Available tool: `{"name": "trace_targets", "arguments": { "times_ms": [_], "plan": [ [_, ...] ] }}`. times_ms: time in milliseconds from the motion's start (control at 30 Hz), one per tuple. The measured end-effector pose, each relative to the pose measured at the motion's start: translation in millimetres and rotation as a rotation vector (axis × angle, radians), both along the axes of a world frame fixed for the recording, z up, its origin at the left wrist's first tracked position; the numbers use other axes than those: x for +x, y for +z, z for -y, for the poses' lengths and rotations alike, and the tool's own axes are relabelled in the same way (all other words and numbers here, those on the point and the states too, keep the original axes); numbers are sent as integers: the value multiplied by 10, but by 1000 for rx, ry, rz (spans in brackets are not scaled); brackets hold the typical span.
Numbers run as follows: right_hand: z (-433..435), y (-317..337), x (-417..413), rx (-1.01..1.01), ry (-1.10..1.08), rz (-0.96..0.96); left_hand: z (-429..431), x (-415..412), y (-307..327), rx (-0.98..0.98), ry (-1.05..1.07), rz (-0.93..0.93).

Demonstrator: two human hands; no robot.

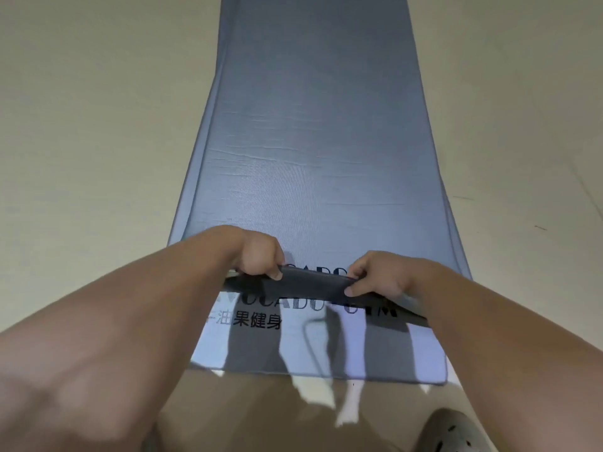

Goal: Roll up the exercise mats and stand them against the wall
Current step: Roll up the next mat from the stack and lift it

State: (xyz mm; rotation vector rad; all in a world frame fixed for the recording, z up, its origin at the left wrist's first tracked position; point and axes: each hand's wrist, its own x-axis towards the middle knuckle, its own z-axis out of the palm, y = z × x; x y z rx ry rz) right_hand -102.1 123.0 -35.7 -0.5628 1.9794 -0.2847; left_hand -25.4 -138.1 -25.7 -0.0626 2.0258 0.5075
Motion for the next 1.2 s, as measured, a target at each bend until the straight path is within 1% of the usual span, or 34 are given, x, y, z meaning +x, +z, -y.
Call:
{"name": "trace_targets", "arguments": {
  "times_ms": [67, 133, 200, 267, 300, 367, 400, 433, 467, 500, 533, 600, 700, 800, 933, 967, 1000, 1067, 1133, 1200],
  "plan": [
    [28, -18, 44, 11, -7, 27, -10, 100, -48, -21, 11, -6],
    [50, -96, 110, 12, -33, -43, -119, 177, -177, -118, 14, -95],
    [101, -102, 162, 51, 12, -235, -235, 210, -282, -253, 67, -216],
    [158, -86, 197, 120, 59, -496, -261, 198, -323, -372, 131, -324],
    [200, -75, 221, 106, 94, -653, -237, 177, -338, -413, 145, -362],
    [263, -108, 306, 11, 206, -956, -181, 105, -344, -462, 159, -408],
    [282, -149, 366, -59, 258, -1036, -150, 63, -355, -471, 168, -418],
    [287, -197, 438, -130, 288, -1068, -125, 21, -364, -472, 177, -420],
    [277, -250, 511, -176, 327, -1074, -99, -20, -372, -468, 189, -415],
    [243, -293, 583, -181, 364, -1083, -68, -60, -385, -466, 203, -415],
    [200, -325, 640, -158, 387, -1078, -36, -93, -394, -462, 218, -420],
    [92, -379, 684, -76, 355, -1052, 27, -139, -408, -459, 229, -434],
    [-89, -491, 610, 44, 343, -937, 43, -158, -441, -480, 177, -458],
    [-84, -542, 516, 144, 366, -779, -32, -149, -524, -502, 105, -533],
    [69, -558, 318, 185, 371, -619, -185, -51, -520, -551, -47, -714],
    [85, -584, 262, 194, 368, -569, -272, -6, -509, -542, -84, -731],
    [99, -607, 214, 201, 367, -525, -392, 43, -508, -513, -106, -717],
    [126, -659, 138, 204, 353, -465, -678, 170, -547, -467, -114, -616],
    [173, -676, 72, 199, 328, -425, -871, 261, -610, -478, -91, -541],
    [186, -660, 40, 188, 305, -394, -881, 267, -656, -489, -74, -518]
  ]
}}
